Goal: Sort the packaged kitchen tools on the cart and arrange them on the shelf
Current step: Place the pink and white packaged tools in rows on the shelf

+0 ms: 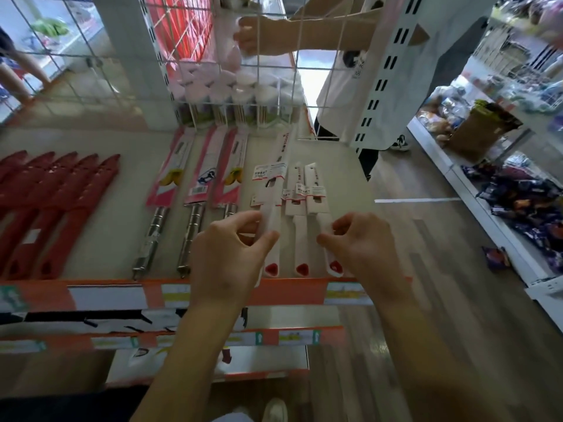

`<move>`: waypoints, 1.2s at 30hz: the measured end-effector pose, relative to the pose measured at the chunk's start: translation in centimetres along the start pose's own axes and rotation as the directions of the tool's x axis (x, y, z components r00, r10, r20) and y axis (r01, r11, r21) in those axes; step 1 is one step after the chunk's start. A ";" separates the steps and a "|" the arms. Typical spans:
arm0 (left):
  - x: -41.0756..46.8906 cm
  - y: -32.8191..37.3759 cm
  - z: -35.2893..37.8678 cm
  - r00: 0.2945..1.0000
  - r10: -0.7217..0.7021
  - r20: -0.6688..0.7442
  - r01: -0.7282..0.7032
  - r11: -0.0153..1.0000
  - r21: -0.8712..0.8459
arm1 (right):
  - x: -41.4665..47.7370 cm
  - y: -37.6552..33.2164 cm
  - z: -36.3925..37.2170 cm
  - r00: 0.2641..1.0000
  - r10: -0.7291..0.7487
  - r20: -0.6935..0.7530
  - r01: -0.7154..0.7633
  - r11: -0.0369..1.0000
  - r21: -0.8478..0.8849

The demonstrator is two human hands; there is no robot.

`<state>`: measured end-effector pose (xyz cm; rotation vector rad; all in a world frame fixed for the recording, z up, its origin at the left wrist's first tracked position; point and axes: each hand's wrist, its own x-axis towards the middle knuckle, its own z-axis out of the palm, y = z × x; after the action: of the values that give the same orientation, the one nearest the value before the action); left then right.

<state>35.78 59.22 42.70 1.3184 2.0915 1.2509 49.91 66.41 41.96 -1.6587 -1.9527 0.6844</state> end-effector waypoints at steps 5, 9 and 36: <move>-0.1 0.0 0.4 1.000 0.019 0.017 -0.020 1.000 0.009 | 0.3 0.4 0.4 0.999 0.033 0.016 -0.033 0.999 -0.036; -0.3 -0.1 0.8 0.999 0.031 0.026 -0.032 0.999 0.020 | 0.4 0.8 0.8 0.999 0.052 0.012 -0.052 0.999 -0.008; -1.1 1.3 2.3 0.973 0.161 0.165 -0.160 0.987 -0.023 | -0.9 -1.0 0.5 0.992 0.016 0.122 -0.072 0.876 0.476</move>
<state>38.63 59.67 42.40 1.5575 1.8939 1.1674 48.96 65.32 42.25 -1.3774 -1.6379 1.1963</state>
